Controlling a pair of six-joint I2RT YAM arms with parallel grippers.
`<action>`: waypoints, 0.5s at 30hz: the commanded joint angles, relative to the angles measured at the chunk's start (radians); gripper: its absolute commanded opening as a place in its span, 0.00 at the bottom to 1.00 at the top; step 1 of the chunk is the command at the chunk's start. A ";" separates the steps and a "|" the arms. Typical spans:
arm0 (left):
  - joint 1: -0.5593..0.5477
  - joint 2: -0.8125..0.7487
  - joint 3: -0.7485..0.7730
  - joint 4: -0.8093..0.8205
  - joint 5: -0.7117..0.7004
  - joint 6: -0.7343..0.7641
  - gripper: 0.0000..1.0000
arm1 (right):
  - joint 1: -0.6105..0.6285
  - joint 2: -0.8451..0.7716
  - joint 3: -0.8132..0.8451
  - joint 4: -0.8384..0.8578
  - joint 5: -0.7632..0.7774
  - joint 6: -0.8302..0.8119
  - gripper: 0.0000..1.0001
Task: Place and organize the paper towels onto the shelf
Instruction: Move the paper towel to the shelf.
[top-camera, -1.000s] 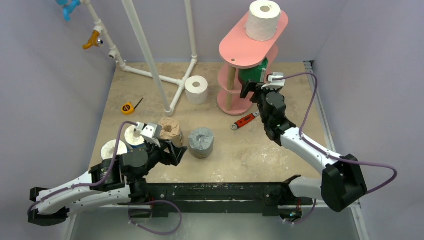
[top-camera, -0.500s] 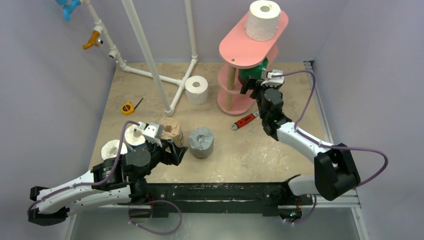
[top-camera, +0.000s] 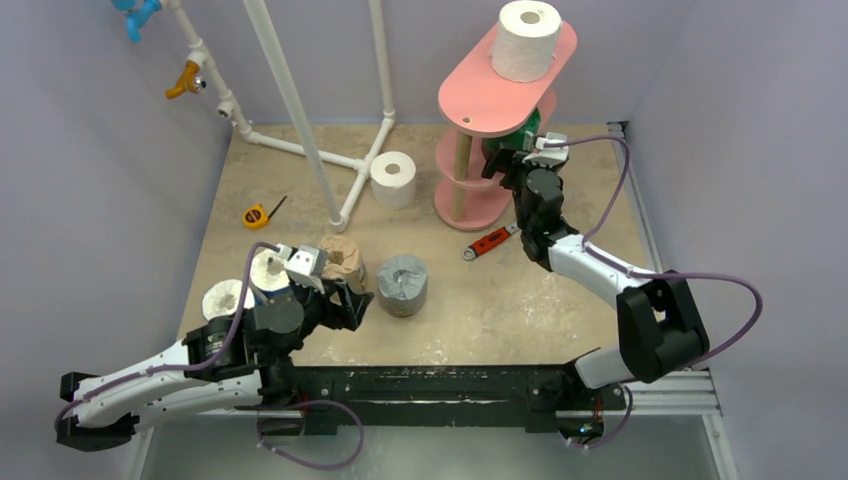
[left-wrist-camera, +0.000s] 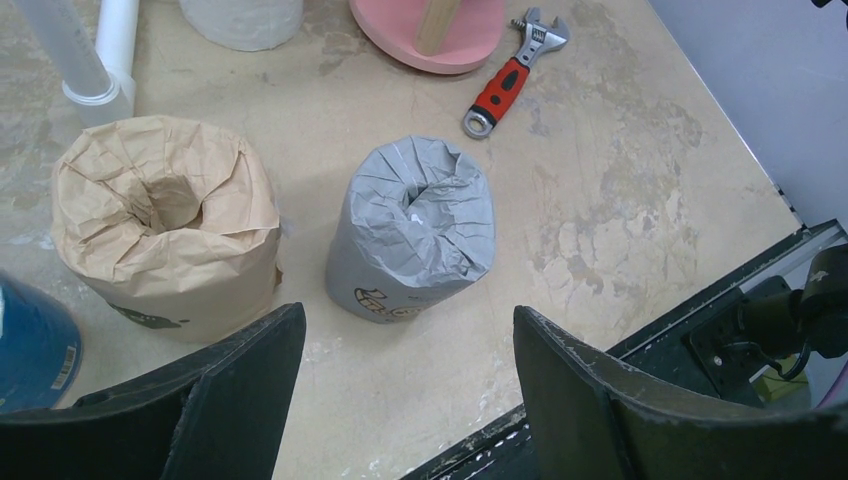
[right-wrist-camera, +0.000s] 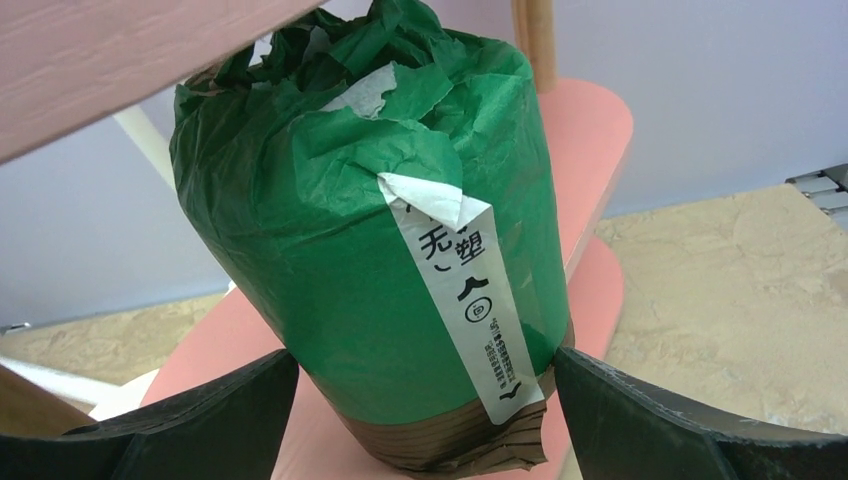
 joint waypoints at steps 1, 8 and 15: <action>0.001 -0.013 0.006 0.002 -0.032 -0.009 0.75 | -0.016 0.016 0.045 0.078 0.044 0.005 0.98; 0.001 -0.015 0.002 0.008 -0.043 0.002 0.76 | -0.038 0.047 0.063 0.098 0.059 -0.005 0.98; 0.001 0.000 0.000 0.011 -0.045 0.009 0.76 | -0.068 0.096 0.105 0.106 0.042 -0.011 0.98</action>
